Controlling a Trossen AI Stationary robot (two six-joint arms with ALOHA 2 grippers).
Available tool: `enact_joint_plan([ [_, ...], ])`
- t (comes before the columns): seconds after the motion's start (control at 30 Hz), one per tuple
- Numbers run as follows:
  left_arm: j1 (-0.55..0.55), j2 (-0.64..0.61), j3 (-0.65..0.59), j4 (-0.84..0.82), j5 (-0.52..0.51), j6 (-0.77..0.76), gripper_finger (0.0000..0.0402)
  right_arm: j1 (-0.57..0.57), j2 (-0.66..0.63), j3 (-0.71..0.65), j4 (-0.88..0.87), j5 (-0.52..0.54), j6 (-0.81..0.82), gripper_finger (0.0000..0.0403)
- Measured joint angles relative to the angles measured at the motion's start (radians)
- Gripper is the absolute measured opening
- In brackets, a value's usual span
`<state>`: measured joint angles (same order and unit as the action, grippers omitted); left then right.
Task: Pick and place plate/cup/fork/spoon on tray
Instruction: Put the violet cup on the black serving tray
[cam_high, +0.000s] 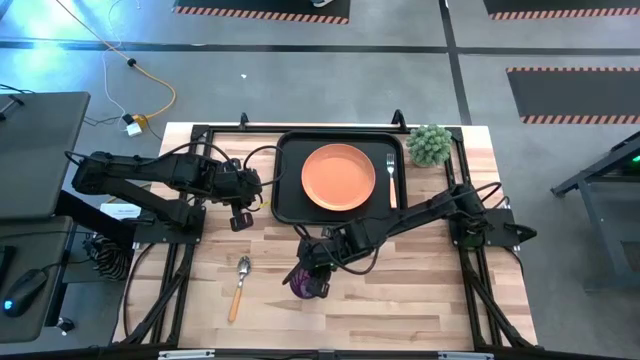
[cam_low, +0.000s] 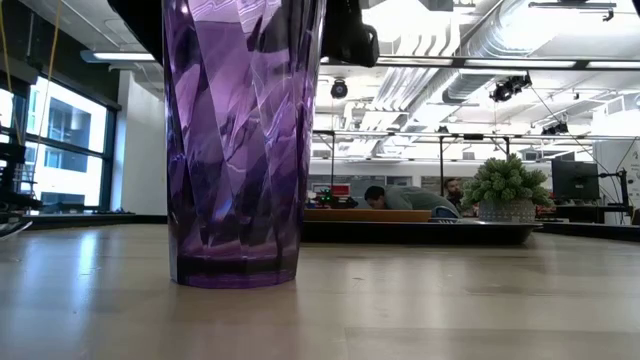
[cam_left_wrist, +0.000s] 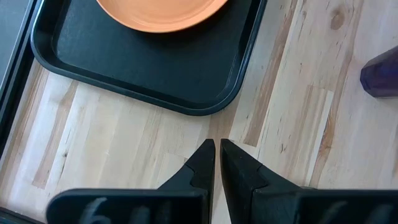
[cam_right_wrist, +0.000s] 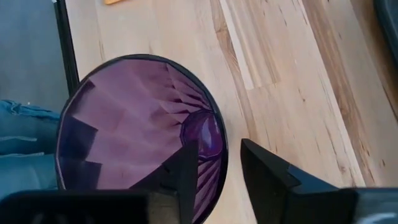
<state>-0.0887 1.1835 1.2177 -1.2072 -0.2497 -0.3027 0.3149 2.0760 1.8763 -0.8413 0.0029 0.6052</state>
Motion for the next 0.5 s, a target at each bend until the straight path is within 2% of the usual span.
enact_joint_plan([
  [0.27,0.000,0.000,0.000,0.000,0.000,0.000,0.0016,-0.001,0.000,0.000,-0.009,0.008,-0.001,0.0012],
  [0.5,0.000,0.000,0.000,0.000,0.000,0.001,0.0016,-0.016,-0.001,0.000,-0.009,0.012,0.045,0.0005],
])
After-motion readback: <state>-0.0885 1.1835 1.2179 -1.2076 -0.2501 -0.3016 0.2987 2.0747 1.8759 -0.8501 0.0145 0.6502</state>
